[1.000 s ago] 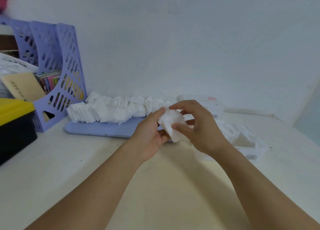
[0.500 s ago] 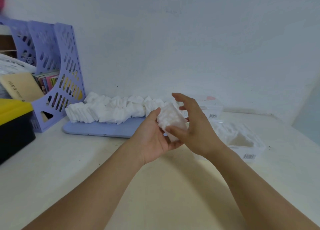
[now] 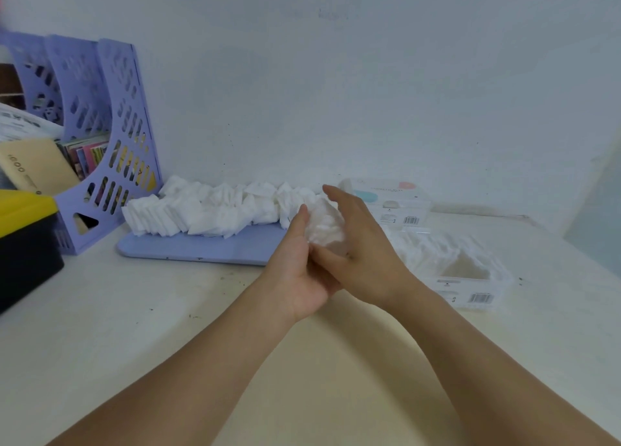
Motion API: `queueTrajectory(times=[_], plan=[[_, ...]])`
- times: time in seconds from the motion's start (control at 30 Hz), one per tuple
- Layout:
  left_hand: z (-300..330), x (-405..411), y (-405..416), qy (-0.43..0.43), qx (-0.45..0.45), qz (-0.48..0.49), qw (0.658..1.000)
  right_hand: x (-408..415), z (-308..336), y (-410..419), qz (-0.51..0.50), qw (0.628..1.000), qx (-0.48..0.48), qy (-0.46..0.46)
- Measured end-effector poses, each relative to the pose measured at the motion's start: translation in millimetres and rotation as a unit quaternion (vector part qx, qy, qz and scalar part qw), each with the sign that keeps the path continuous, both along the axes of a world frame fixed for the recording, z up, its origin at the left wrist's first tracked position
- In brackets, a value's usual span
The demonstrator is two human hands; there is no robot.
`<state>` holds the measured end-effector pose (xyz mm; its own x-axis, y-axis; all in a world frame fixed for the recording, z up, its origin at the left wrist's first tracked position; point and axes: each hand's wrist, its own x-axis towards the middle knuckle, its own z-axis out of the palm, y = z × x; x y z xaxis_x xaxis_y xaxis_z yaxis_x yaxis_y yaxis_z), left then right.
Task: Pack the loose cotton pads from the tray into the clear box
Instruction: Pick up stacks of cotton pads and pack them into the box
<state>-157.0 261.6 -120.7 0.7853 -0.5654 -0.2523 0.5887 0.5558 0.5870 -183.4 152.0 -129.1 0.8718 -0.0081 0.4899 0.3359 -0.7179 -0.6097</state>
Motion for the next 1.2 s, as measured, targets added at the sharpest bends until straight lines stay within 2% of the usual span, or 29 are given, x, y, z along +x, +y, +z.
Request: queueTrajectory(times=[0.2,0.43,0.6,0.73,0.87,0.93,1.0,1.2], plan=[[-3.2,5.5,5.2,0.002,-0.054,0.020,0.998,-7.5,5.5,17.2,-0.070,0.991,0.077,-0.078],[-4.2,-7.7,1.0,-0.012,-0.121,0.050,0.991,-5.5,-5.0,47.7,-0.120,0.957,0.259,-0.055],[-4.7,-9.2,-1.4,-0.026,-0.118,0.078,0.990,-1.7,-9.7,53.8,-0.123,0.934,0.330,-0.055],[-9.1,-5.1,-6.2,-0.029,-0.141,0.080,0.986,-4.5,-6.6,56.9,-0.111,0.939,0.322,-0.052],[-10.0,-5.0,-1.7,-0.028,-0.153,0.056,0.986,-9.1,-3.7,53.3,-0.056,0.968,0.246,-0.005],[-9.5,1.8,2.6,0.008,-0.115,0.060,0.992,-11.8,1.3,46.9,0.002,0.974,0.226,0.031],[-4.3,6.7,9.4,0.052,-0.124,0.054,0.989,-11.7,4.0,39.0,0.055,0.974,0.214,0.054],[-2.9,15.6,11.6,0.030,-0.085,0.076,0.993,-3.0,-1.1,18.7,0.056,0.997,0.039,-0.023]])
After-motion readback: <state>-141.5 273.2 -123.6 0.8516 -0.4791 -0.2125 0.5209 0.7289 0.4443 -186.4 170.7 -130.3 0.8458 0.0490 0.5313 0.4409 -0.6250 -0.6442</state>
